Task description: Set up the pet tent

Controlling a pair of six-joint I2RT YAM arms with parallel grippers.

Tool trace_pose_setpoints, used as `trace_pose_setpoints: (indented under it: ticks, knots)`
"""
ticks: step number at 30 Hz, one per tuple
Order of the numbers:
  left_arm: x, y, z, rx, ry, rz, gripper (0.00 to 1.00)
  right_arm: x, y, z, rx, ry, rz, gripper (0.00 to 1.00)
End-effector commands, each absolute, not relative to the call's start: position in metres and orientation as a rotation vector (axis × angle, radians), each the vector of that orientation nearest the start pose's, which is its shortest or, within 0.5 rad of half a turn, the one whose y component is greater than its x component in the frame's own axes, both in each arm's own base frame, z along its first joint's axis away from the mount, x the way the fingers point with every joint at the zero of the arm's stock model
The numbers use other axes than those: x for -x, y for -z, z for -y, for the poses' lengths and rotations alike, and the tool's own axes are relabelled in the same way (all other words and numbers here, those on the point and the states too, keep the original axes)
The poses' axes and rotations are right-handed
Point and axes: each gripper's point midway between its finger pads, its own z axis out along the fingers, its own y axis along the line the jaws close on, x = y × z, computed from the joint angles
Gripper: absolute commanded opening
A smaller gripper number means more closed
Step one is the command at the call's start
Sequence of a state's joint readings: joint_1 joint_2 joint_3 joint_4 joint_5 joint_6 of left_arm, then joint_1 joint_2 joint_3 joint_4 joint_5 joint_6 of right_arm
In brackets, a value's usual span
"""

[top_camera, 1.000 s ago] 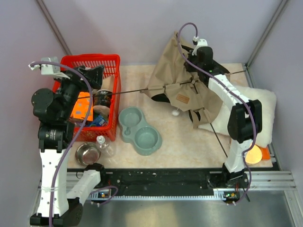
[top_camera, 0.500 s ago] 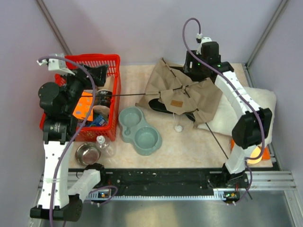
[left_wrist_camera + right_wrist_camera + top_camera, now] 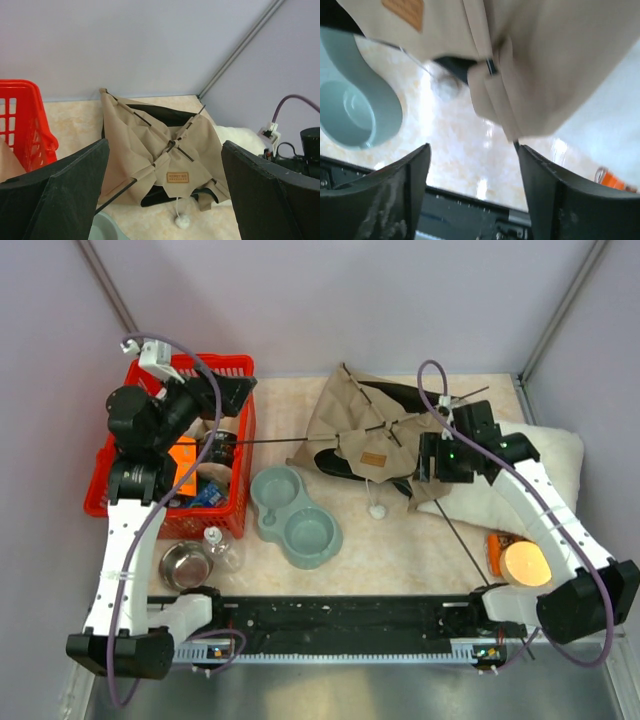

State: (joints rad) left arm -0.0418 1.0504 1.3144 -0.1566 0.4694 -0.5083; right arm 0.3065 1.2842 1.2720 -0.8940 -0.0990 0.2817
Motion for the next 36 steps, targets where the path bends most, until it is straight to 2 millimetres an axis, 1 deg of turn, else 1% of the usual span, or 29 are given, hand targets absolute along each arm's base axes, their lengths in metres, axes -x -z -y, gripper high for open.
trace_pose_setpoints:
  ticks: [1, 3, 6, 9, 10, 14, 16, 19, 21, 23, 25, 28, 31, 32, 36]
  knots:
    - [-0.324, -0.48, 0.126, -0.124, 0.88, -1.431, 0.99, -0.233, -0.195, -0.108, 0.008, -0.369, -2.624, 0.76]
    - [-0.328, -0.476, 0.128, -0.119, 0.898, -1.442, 0.99, -0.216, -0.185, -0.1, -0.02, -0.326, -2.699, 0.8]
    - [-0.33, -0.474, 0.129, -0.124, 0.909, -1.443, 0.98, -0.202, -0.167, -0.094, -0.054, -0.292, -2.754, 0.84]
    - [-0.33, -0.471, 0.127, -0.117, 0.897, -1.446, 0.98, -0.2, -0.15, -0.091, -0.066, -0.268, -2.771, 0.84]
    - [-0.331, -0.47, 0.127, -0.115, 0.891, -1.446, 0.98, -0.199, -0.141, -0.087, -0.074, -0.235, -2.79, 0.84]
    - [-0.33, -0.469, 0.125, -0.121, 0.867, -1.44, 0.98, -0.205, -0.12, -0.081, -0.043, -0.157, -2.82, 0.83]
    - [-0.33, -0.469, 0.123, -0.117, 0.857, -1.436, 0.98, -0.212, -0.114, -0.078, -0.035, -0.125, -2.812, 0.77]
    - [-0.332, -0.468, 0.122, -0.117, 0.846, -1.438, 0.98, -0.221, -0.111, -0.081, -0.006, -0.135, -2.786, 0.63]
    - [-0.335, -0.466, 0.122, -0.114, 0.842, -1.443, 0.98, -0.223, -0.111, -0.089, 0.014, -0.192, -2.776, 0.56]
    - [-0.336, -0.466, 0.121, -0.113, 0.838, -1.444, 0.98, -0.226, -0.111, -0.093, 0.027, -0.211, -2.759, 0.49]
    - [-0.337, -0.468, 0.121, -0.114, 0.832, -1.44, 0.98, -0.23, -0.114, -0.097, 0.052, -0.239, -2.742, 0.34]
    - [-0.339, -0.468, 0.12, -0.113, 0.827, -1.444, 0.98, -0.237, -0.118, -0.102, 0.093, -0.268, -2.726, 0.17]
    - [-0.34, -0.469, 0.12, -0.114, 0.821, -1.442, 0.98, -0.244, -0.123, -0.104, 0.13, -0.264, -2.706, 0.03]
    - [-0.339, -0.47, 0.12, -0.116, 0.819, -1.439, 0.98, -0.246, -0.125, -0.104, 0.132, -0.264, -2.698, 0.0]
    - [-0.339, -0.469, 0.12, -0.115, 0.822, -1.444, 0.98, -0.261, -0.142, -0.116, 0.157, -0.33, -2.626, 0.0]
